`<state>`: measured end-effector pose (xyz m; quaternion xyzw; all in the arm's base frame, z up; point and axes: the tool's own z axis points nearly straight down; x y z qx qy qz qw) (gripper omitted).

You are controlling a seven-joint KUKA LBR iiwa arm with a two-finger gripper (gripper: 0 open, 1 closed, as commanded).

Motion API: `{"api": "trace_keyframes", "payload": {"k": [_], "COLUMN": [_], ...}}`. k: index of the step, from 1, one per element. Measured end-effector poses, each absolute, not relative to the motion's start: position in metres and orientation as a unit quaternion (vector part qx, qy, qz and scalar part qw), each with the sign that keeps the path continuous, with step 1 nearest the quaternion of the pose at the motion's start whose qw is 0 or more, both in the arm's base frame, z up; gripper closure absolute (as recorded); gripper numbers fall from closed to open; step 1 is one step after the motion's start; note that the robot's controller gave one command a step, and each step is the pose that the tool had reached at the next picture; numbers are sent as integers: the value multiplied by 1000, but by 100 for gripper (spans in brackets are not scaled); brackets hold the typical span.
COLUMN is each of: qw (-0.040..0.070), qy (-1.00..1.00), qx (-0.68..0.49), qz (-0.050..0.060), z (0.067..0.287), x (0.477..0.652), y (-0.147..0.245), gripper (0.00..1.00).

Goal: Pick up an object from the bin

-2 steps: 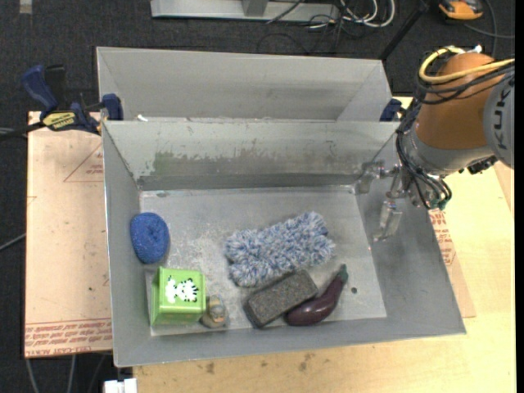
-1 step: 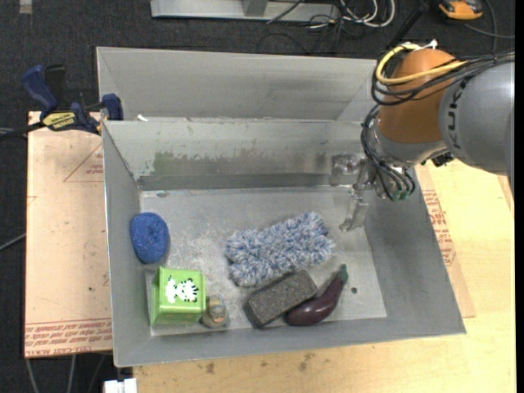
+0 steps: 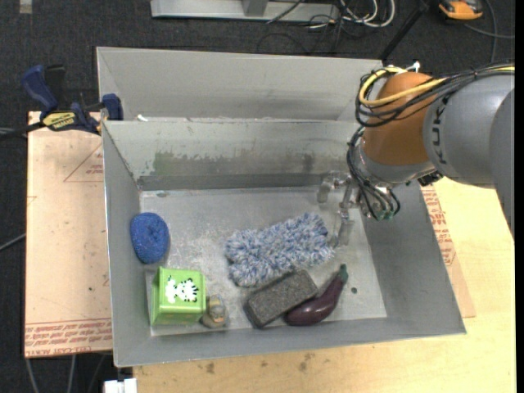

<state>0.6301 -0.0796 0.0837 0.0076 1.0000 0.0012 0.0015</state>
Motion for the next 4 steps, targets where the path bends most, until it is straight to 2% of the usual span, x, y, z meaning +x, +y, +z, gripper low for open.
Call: {"api": "trace_keyframes", "payload": {"k": [1,2,3,4], "qw": [0,2,2,2], "qy": [999,986,995,995], "qx": [-46,-168,-101,-101], "qz": [0,1,1,1], "z": [77,75,71,71], "x": [625,603,612,612], "y": [-59,-52,-8,-8], "gripper": [0,0,100,100]}}
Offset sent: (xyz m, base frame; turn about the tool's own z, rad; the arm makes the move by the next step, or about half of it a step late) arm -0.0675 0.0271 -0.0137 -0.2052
